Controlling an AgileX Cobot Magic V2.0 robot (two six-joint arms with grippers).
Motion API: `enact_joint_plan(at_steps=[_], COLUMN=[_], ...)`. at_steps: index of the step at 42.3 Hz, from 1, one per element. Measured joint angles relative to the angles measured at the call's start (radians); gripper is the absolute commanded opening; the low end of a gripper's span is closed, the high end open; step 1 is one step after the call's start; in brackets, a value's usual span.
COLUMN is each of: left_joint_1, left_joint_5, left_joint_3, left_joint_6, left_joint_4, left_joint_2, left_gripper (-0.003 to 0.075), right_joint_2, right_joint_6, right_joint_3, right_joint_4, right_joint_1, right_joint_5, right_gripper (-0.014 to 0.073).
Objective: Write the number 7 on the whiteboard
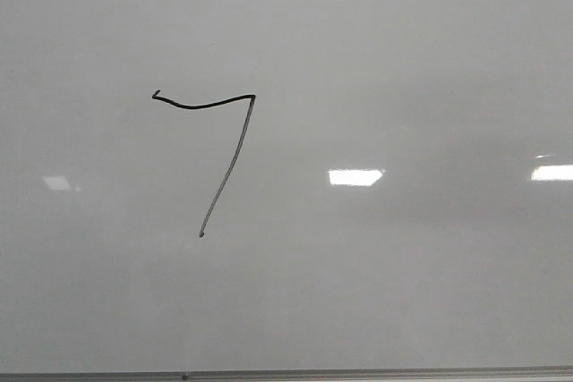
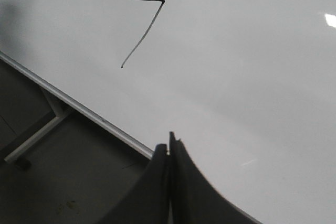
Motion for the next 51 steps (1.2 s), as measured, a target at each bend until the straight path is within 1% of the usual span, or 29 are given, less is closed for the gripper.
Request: enact_joint_plan(at_steps=[7,14,17,24,34,39,41,42,45,48,51], left_joint_1=[0.000,0.000,0.000,0.000,0.000,0.000,0.000,0.000,0.000,0.000,0.000], left_joint_5=[-0.099,-0.243,-0.275,-0.292,-0.287,-0.287,-0.287,-0.287,-0.287,-0.295,-0.304], left_joint_3=[0.007,0.007,0.000,-0.042,-0.062,-0.062,-0.063,-0.065,-0.067,-0.070,-0.075], left_joint_6=[0.000,0.000,0.000,0.000,0.000,0.000,0.000,0.000,0.000,0.000,0.000], left_joint_4=[-0.042,-0.111,-0.121,-0.127,-0.127,-0.127,-0.127,-0.127,-0.127,-0.127,-0.127], left_joint_2=[0.118,0.310,0.390,0.524,0.553,0.553,0.553,0.553,0.553,0.553,0.553], left_gripper=[-0.0020,-0.0020,-0.0020,-0.0020,-0.0013,0.0063,0.0115,0.0157,0.0249,0.0326,0.0378], right_joint_2=[-0.067,-0.074,-0.074,-0.074,-0.074,-0.074,-0.074,-0.074,-0.074,-0.074,-0.074], right_joint_6=[0.000,0.000,0.000,0.000,0.000,0.000,0.001,0.001,0.001,0.001,0.001], right_joint_3=[0.023,0.023,0.023,0.023,0.023,0.023,0.023,0.023,0.023,0.023,0.023], right_joint_4=[0.000,0.002,0.002,0.002,0.004,0.004,0.004,0.004,0.004,0.004,0.004], right_joint_1=[0.000,0.000,0.000,0.000,0.000,0.000,0.000,0.000,0.000,0.000,0.000], right_joint_5=[-0.046,-0.056,-0.056,-0.056,-0.054,-0.054,-0.054,-0.054,-0.054,-0.052,-0.053], right_gripper=[-0.0068,-0.0068,-0.0068,-0.0068,-0.0068,-0.0068,-0.0068,-0.0068,-0.0068,-0.0068,-0.0068])
